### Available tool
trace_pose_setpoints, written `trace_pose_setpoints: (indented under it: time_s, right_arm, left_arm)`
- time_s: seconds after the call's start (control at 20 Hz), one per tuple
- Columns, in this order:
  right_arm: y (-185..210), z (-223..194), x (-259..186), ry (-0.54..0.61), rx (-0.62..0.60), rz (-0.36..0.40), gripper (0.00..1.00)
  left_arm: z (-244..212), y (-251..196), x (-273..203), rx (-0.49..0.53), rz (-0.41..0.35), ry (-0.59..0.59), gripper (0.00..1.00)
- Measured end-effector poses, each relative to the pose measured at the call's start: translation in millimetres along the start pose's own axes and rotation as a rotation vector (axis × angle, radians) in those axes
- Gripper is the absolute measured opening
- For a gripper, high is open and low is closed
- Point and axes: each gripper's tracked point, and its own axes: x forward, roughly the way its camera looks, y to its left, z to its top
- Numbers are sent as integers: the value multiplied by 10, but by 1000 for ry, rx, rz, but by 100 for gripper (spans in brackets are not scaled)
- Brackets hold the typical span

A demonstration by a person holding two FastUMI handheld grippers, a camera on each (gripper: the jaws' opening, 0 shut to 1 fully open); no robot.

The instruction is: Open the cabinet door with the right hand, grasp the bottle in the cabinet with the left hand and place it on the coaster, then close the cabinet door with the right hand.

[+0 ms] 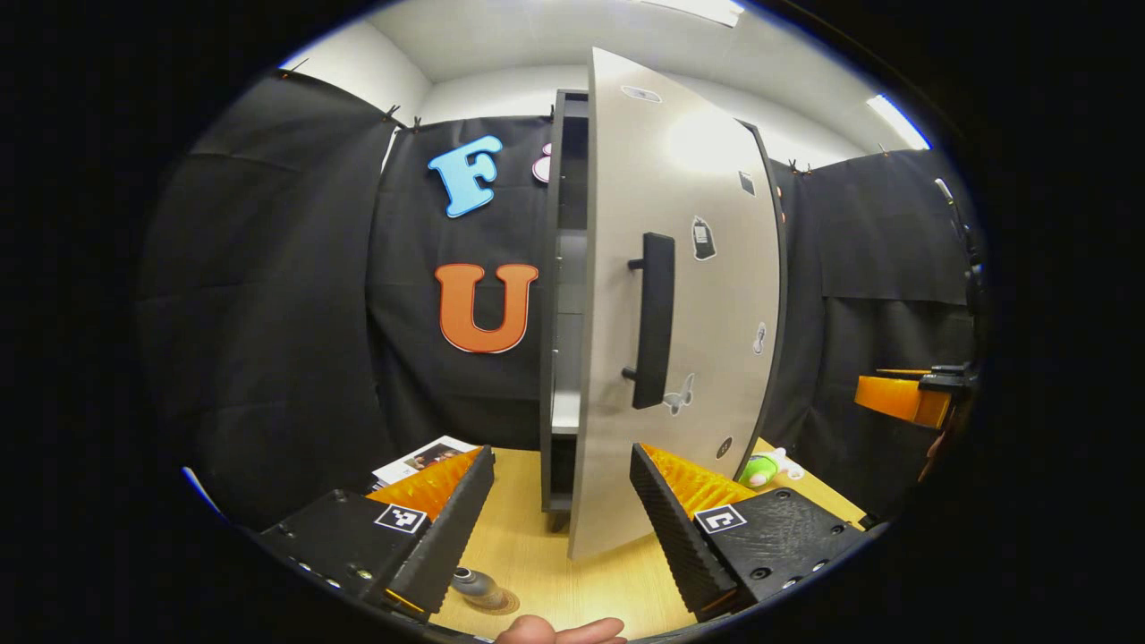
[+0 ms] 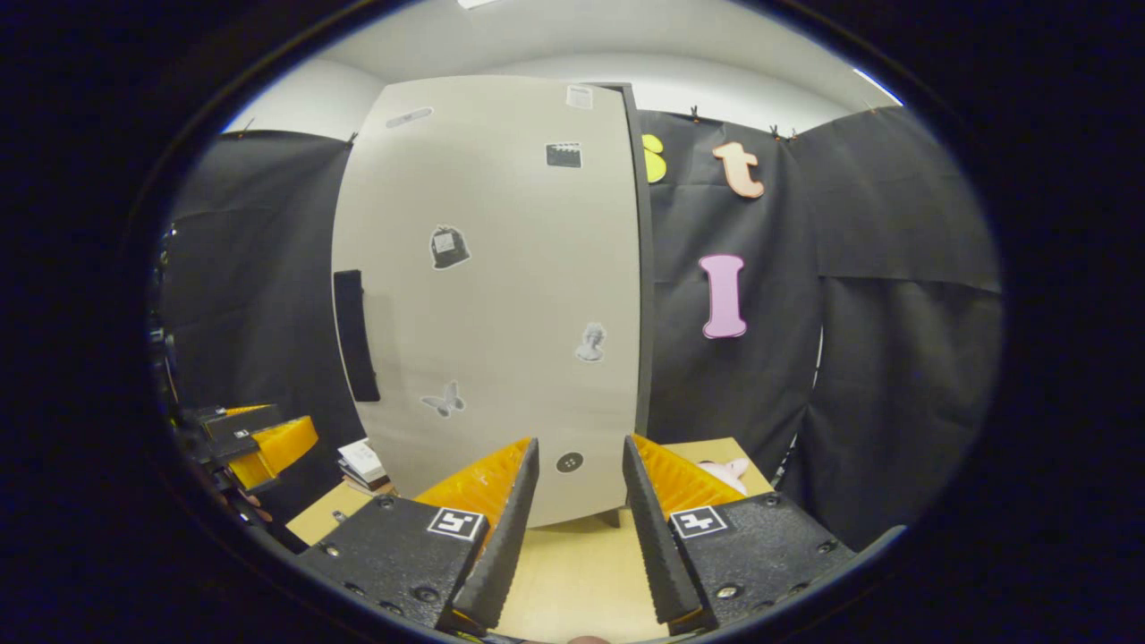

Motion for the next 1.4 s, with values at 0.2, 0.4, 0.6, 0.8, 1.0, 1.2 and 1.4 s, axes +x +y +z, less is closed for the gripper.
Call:
trace_pose_setpoints:
  time_s: [0.2,0.4,0.6,0.8,1.0,1.2,1.4]
  right_arm:
    - [-164,39,49,-24,6,-5,60]
    - [-213,3,76,-11,17,5,63]
    - [-256,8,91,-13,25,2,63]
    - [-285,3,72,-11,23,-6,63]
    - [-327,-4,69,-11,16,-14,63]
    - [-351,-9,91,-10,23,-20,63]
    - [-345,-4,108,-10,15,-18,63]
  left_arm:
    - [53,-124,11,14,-4,-18,93]
    - [69,-204,20,23,-9,-24,93]
    - [84,-241,23,28,-10,-33,93]
    - [101,-251,54,30,-9,-39,93]
    - [122,-265,77,28,-11,-43,93]
    - [152,-278,77,31,-13,-49,93]
    - [130,-246,75,36,-3,-45,93]
